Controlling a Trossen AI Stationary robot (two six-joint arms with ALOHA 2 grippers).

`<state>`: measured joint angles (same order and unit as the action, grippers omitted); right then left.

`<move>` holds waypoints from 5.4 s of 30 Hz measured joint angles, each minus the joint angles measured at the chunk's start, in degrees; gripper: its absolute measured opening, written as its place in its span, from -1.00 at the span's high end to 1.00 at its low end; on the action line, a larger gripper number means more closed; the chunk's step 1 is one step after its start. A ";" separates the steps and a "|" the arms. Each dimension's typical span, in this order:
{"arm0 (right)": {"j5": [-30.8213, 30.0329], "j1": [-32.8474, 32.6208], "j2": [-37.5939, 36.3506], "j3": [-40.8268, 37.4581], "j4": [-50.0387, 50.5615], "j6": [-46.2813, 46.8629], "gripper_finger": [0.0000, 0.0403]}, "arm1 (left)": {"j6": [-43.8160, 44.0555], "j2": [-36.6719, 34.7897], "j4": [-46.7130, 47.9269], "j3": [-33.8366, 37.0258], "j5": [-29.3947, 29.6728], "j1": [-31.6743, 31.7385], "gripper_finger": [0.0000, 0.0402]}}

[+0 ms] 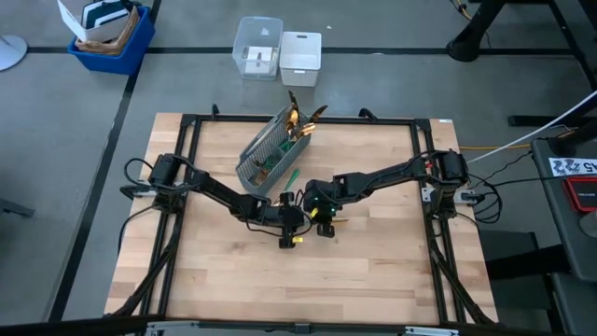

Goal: Sort silverware
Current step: Put the right green-gold table knife into the silverware basket

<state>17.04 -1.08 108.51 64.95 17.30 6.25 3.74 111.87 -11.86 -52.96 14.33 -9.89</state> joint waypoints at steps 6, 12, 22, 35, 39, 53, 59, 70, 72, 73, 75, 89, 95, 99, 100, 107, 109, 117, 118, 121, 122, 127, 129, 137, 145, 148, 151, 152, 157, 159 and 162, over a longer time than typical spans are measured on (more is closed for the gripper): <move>-1.60 -0.05 0.00 0.00 0.22 0.20 0.69 | 0.56 0.05 -0.56 0.06 0.22 -0.61 0.83; -1.11 0.09 0.00 0.00 0.68 4.11 0.54 | 3.09 -0.13 -0.76 0.06 0.15 -1.12 0.83; -1.08 0.99 -0.81 0.09 7.02 3.82 0.54 | 7.28 -0.63 -0.69 0.10 -0.29 -1.18 0.83; -7.37 6.47 -10.61 0.09 19.12 2.24 0.54 | 12.06 -0.68 -1.19 0.10 -0.46 -1.27 0.82; -9.06 9.88 -14.01 0.09 22.85 2.23 0.54 | 15.28 -0.70 -1.63 0.10 -0.42 -1.27 0.82; -9.07 23.21 -29.99 0.04 24.87 -5.04 0.54 | 22.48 -0.76 -15.36 0.12 -0.25 2.46 0.83; -9.09 28.75 -37.28 0.04 24.82 -11.29 0.54 | 24.73 -0.76 -24.09 0.10 0.70 6.98 0.81; -9.14 39.52 -48.33 0.02 17.82 -22.48 0.54 | 28.51 -0.78 -41.33 0.03 0.70 13.51 0.80; -9.10 40.68 -48.75 0.02 15.51 -23.00 0.54 | 27.48 -0.78 -44.66 0.03 0.68 14.10 0.82; -8.67 41.22 -48.74 0.02 14.62 -23.02 0.54 | 27.31 -0.78 -46.36 0.03 0.68 14.38 0.82; -6.34 42.14 -48.51 0.00 13.60 -23.03 0.54 | 26.60 -0.83 -49.73 0.03 0.65 14.82 0.82; 32.08 42.34 -42.12 0.00 3.96 -16.86 0.54 | 24.75 -0.85 -68.84 0.03 -6.56 15.45 0.79; 39.72 42.32 -38.31 0.00 -5.59 -10.66 0.54 | 24.99 -0.89 -68.87 0.01 -7.76 15.47 0.80; 41.11 42.29 -36.06 0.00 -7.57 -6.69 0.54 | 25.00 -0.89 -68.67 0.01 -7.78 15.50 0.82; 41.19 42.29 -35.72 0.00 -7.64 -6.58 0.54 | 25.00 -0.89 -68.65 0.01 -7.81 15.52 0.81; 45.61 41.06 -34.09 0.00 -9.15 -6.59 0.54 | 24.47 -0.89 -68.50 0.01 -7.80 15.58 0.80; 45.61 40.17 -34.01 0.00 -10.51 -6.69 0.54 | 24.47 -0.89 -68.44 0.01 -7.81 15.58 0.82; 45.54 35.86 -34.01 0.00 -14.34 -9.65 0.54 | 24.61 -0.89 -68.33 0.01 -8.13 15.49 0.77; 45.58 35.62 -34.01 0.00 -14.37 -9.75 0.54 | 24.76 -0.89 -68.24 0.01 -7.84 15.54 0.77; 45.38 35.17 -34.01 0.00 -14.30 -9.75 0.55 | 24.79 -0.87 -68.18 0.01 -7.95 15.51 0.83; 45.36 35.18 -34.01 0.00 -14.34 -9.78 0.56 | 24.79 -0.87 -68.28 0.01 -7.98 15.47 0.85; 43.50 35.26 -34.01 0.00 -14.30 -9.73 0.66 | 24.77 -0.87 -68.16 0.01 -7.92 15.54 0.90; 43.35 35.23 -34.01 0.00 -14.27 -9.73 0.72 | 24.79 -0.87 -68.15 0.01 -7.88 15.52 0.89; 42.46 35.26 -34.01 0.00 -13.99 -8.85 0.94 | 24.52 -0.87 -68.13 0.01 -7.88 15.52 0.88; 41.06 35.23 -34.03 0.00 -14.05 -7.93 0.94 | 24.86 -0.85 -68.21 0.01 -7.69 15.55 0.85; 39.65 35.21 -34.10 0.00 -14.04 -7.70 0.94 | 25.47 -0.85 -68.26 0.03 -7.50 15.62 0.84; 37.77 35.21 -34.12 0.00 -14.10 -6.49 0.94 | 27.17 -0.85 -68.35 0.03 -7.28 15.63 0.75; 36.88 35.17 -34.12 0.00 -14.08 -6.22 0.94 | 27.91 -0.85 -68.39 0.03 -7.22 15.65 0.70; 33.13 35.17 -34.12 0.00 -14.06 -4.68 0.94 | 30.77 -0.85 -68.60 0.03 -5.53 15.66 0.41; 30.89 35.15 -34.12 0.00 -14.19 -4.45 0.96 | 30.51 -0.85 -68.81 0.03 -5.49 15.72 0.30; 28.45 35.17 -34.12 0.02 -14.17 -4.07 0.99 | 30.25 -0.83 -69.52 0.03 -5.10 15.83 0.19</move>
<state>45.48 34.09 74.39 64.97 3.14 2.17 33.99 111.04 -81.38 -52.93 9.23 5.94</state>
